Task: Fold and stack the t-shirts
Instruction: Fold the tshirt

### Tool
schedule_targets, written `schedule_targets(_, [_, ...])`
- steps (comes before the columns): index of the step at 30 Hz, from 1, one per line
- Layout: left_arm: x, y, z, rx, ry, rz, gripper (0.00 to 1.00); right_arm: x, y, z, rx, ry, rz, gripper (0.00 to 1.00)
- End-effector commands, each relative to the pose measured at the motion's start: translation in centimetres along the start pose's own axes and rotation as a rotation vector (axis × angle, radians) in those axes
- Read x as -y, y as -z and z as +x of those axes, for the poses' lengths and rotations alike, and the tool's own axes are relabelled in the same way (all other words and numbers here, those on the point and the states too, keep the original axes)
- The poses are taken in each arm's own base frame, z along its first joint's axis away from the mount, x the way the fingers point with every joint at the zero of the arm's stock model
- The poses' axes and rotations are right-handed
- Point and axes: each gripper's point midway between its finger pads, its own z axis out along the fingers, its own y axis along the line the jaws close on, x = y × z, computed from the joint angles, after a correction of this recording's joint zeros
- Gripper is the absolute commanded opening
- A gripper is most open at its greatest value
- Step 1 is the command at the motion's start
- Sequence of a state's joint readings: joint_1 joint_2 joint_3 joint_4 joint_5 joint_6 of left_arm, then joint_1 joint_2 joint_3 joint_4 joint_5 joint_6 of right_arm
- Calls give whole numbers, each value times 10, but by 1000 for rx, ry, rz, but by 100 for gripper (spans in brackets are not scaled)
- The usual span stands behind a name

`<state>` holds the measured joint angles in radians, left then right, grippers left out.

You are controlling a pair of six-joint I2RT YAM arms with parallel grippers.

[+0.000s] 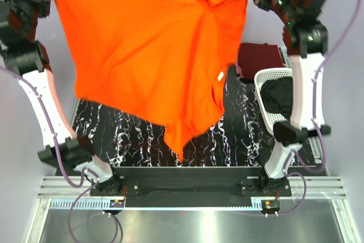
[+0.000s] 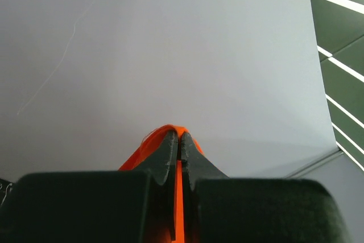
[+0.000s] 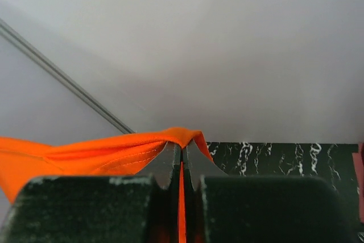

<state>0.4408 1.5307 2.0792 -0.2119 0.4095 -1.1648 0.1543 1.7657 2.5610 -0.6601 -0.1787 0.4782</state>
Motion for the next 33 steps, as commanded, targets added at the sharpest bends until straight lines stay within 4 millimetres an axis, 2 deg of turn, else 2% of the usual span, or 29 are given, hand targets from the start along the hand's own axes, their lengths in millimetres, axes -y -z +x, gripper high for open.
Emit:
schedule_targets(1, [36, -25, -36, 171, -11, 141, 0, -6, -13, -61, 218, -14, -63, 0])
schedule_targets(2, [58, -26, -43, 194, -9, 198, 0, -4, -19, -62, 226, -40, -75, 0])
schedule_targets(3, [61, -32, -45, 202, -2, 219, 0, 3, -28, -61, 230, -54, -79, 0])
schedule_targets(4, [42, -55, -39, 189, 21, 204, 0, 8, -30, -71, 261, -58, -87, 0])
schedule_targets(5, [57, -55, -45, 209, 34, 247, 0, 9, -31, -72, 265, -68, -102, 0])
schedule_targets(6, [54, -61, -45, 211, 43, 256, 0, 13, -34, -73, 270, -67, -97, 0])
schedule_targets(7, [42, -71, -41, 201, 60, 241, 0, 16, -32, -78, 287, -66, -100, 0])
schedule_targets(10, [32, -76, -37, 195, 74, 233, 0, 24, -31, -77, 265, -89, -99, 0])
schedule_targets(11, [36, -71, -35, 190, 58, 232, 0, 36, -28, -81, 264, -92, -73, 0])
schedule_targets(12, [20, -75, -27, 170, 61, 193, 0, 41, -28, -77, 244, -98, -61, 0])
schedule_targets(13, [16, -72, -21, 157, 59, 175, 0, 45, -27, -67, 204, -105, -41, 0])
schedule_targets(14, [27, -60, -19, 147, 34, 189, 0, 47, -26, -61, 177, -108, -32, 0])
schedule_targets(15, [2, -61, -5, 110, 44, 133, 0, 54, -23, -44, 114, -130, -2, 0])
schedule_targets(16, [-4, -56, 4, 85, 43, 114, 0, 56, -20, -31, 67, -150, 5, 0])
schedule_targets(17, [11, -37, 10, 58, 21, 131, 0, 78, -25, 5, -30, -198, 63, 0])
schedule_targets(18, [1, -30, 21, 26, 22, 103, 0, 69, -6, 9, -52, -211, 62, 0])
schedule_targets(19, [-42, -27, 48, -34, 47, 17, 0, 73, 2, 26, -102, -239, 81, 0])
schedule_targets(20, [-58, -16, 66, -86, 42, -13, 0, 101, 7, 73, -210, -293, 168, 0])
schedule_targets(21, [-55, 7, 76, -110, 47, -28, 0, 91, 33, 77, -221, -301, 178, 0])
schedule_targets(22, [-109, 25, 111, -176, 85, -140, 0, 96, 45, 96, -256, -326, 205, 0])
schedule_targets(23, [-134, 44, 127, -209, 71, -217, 0, 106, 70, 134, -326, -353, 262, 0])
schedule_targets(24, [-133, 71, 136, -218, 63, -240, 0, 111, 85, 159, -384, -369, 304, 0])
schedule_targets(25, [-161, 91, 154, -249, 80, -324, 0, 106, 99, 183, -439, -366, 308, 0])
schedule_targets(26, [-207, 120, 181, -299, 81, -434, 0, 121, 118, 223, -524, -382, 370, 0])
schedule_targets(27, [-226, 141, 195, -328, 74, -491, 0, 118, 143, 233, -552, -377, 398, 0])
schedule_targets(28, [-235, 161, 201, -349, 29, -519, 0, 124, 159, 248, -588, -372, 429, 0])
schedule_targets(29, [-270, 197, 223, -415, 44, -661, 0, 130, 185, 275, -646, -380, 467, 0])
schedule_targets(31, [-290, 228, 232, -451, -23, -745, 0, 138, 221, 305, -741, -384, 533, 0])
schedule_targets(33, [-331, 280, 252, -502, -35, -937, 0, 150, 270, 342, -850, -384, 609, 0])
